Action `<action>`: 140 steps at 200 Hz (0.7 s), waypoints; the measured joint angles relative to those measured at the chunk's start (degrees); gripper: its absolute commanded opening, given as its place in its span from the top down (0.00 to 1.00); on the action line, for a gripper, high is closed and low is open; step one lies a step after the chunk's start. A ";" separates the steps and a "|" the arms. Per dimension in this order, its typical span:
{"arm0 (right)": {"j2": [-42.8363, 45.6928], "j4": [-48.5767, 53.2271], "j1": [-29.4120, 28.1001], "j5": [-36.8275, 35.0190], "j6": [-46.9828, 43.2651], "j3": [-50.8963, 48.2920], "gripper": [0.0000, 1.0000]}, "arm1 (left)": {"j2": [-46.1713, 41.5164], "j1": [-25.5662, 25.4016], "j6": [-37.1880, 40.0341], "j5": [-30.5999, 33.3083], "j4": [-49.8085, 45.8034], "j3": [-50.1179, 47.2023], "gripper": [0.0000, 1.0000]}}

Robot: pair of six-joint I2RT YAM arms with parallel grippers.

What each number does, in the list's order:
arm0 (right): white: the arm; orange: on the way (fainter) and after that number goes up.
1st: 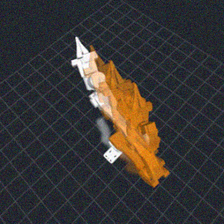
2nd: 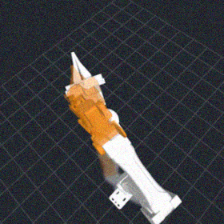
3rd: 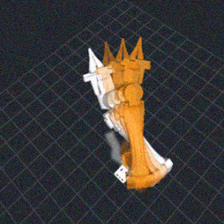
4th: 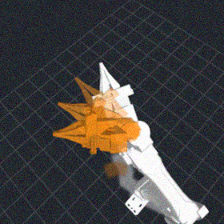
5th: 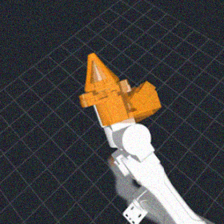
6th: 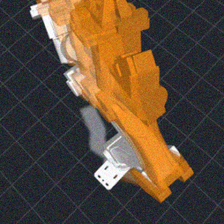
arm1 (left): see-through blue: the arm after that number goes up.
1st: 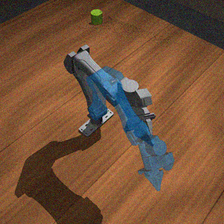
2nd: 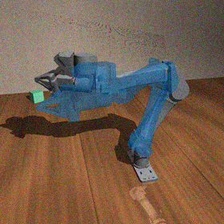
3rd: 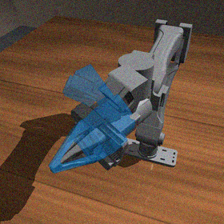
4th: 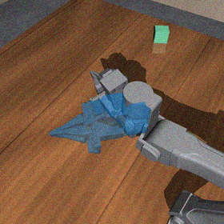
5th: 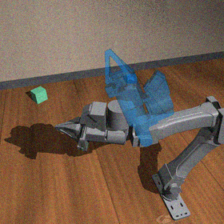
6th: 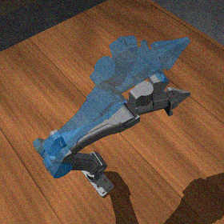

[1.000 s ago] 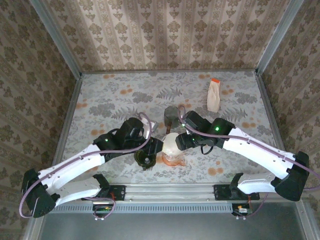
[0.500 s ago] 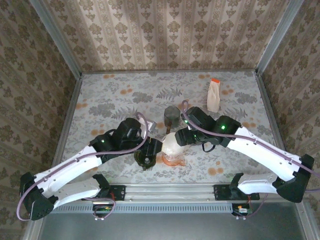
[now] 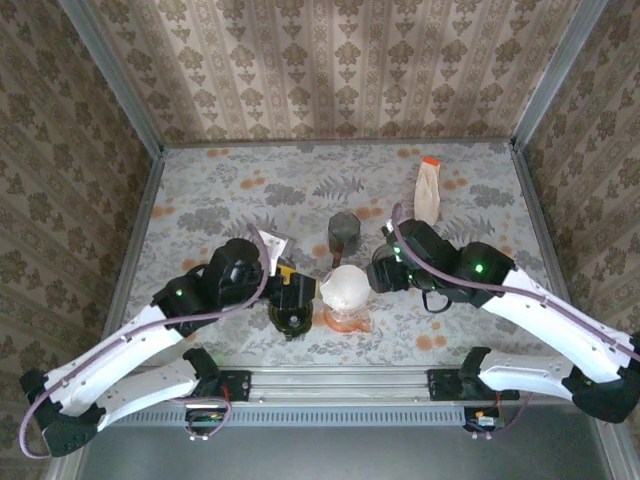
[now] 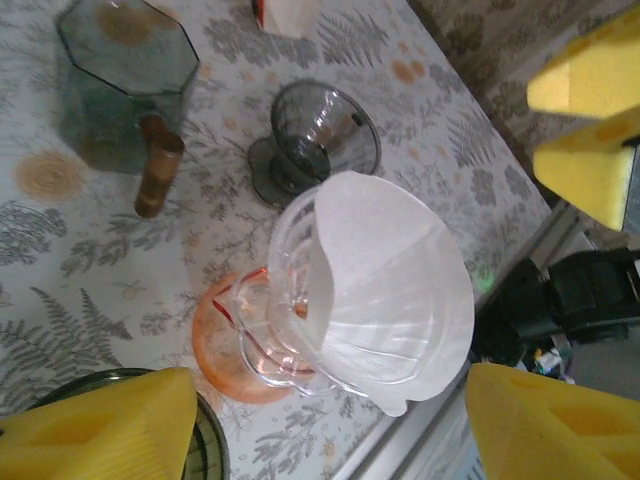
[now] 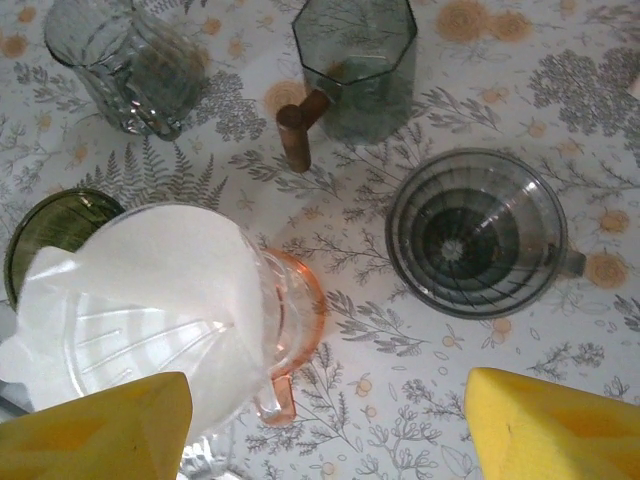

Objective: Place the coffee filter in the dripper

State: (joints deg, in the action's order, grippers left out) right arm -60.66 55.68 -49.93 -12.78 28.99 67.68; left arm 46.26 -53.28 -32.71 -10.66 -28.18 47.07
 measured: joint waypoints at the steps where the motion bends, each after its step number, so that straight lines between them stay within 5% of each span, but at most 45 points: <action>1: 0.17 -0.02 0.00 -0.04 0.02 -0.17 0.26 | -0.31 0.00 -0.13 0.22 0.02 -0.22 0.24; 87: 15.32 -3.28 0.00 -0.31 6.05 -23.34 0.29 | -17.44 2.45 -10.93 9.20 -7.45 -16.28 0.31; 140: 17.35 -12.81 -1.49 6.40 8.87 -36.33 0.31 | -21.33 5.90 -15.76 9.40 -9.27 -20.65 0.26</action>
State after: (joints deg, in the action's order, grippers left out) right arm -43.31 42.87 -51.42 -6.37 37.87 31.35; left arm 24.93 -47.37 -48.47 -1.26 -37.45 26.41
